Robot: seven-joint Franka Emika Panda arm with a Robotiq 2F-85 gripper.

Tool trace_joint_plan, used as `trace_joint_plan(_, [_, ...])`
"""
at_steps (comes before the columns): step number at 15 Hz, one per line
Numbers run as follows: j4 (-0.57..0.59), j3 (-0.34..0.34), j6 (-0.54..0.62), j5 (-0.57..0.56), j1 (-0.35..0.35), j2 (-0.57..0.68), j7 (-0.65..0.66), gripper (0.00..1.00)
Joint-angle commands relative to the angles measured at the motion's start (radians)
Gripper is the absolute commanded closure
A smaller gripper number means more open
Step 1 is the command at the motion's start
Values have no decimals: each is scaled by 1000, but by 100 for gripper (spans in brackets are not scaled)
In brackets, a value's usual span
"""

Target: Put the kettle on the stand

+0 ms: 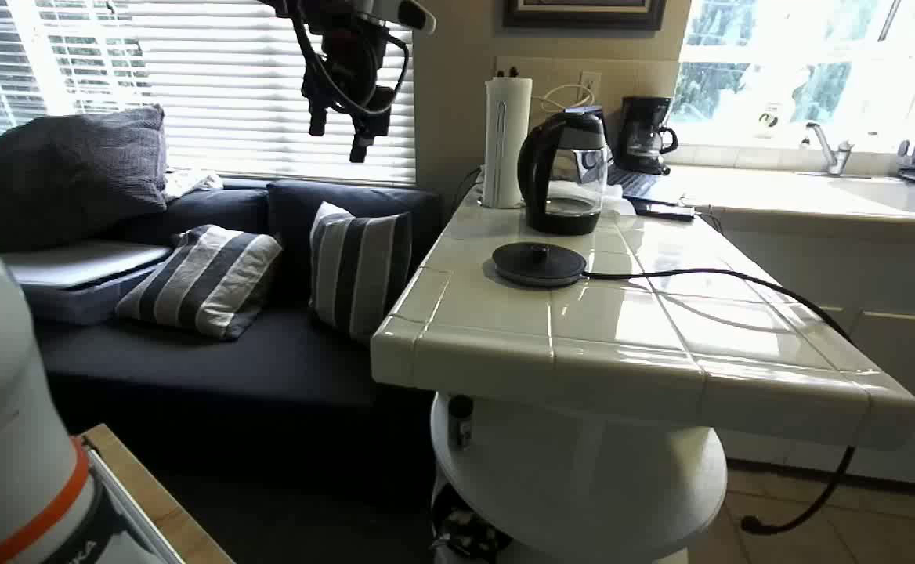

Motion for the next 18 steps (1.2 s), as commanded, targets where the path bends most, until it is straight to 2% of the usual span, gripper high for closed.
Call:
trace_joint_plan(1, [2,14,-4,4,-16,1,-4,0])
trace_joint_plan(13, [11,14,7,2,-17,11,-6,0])
trace_joint_plan(17, [117,-28,51,24,-10,110,-188,0])
trace_joint_plan(18, [145,-34,81,-15,-13,136,-271,0])
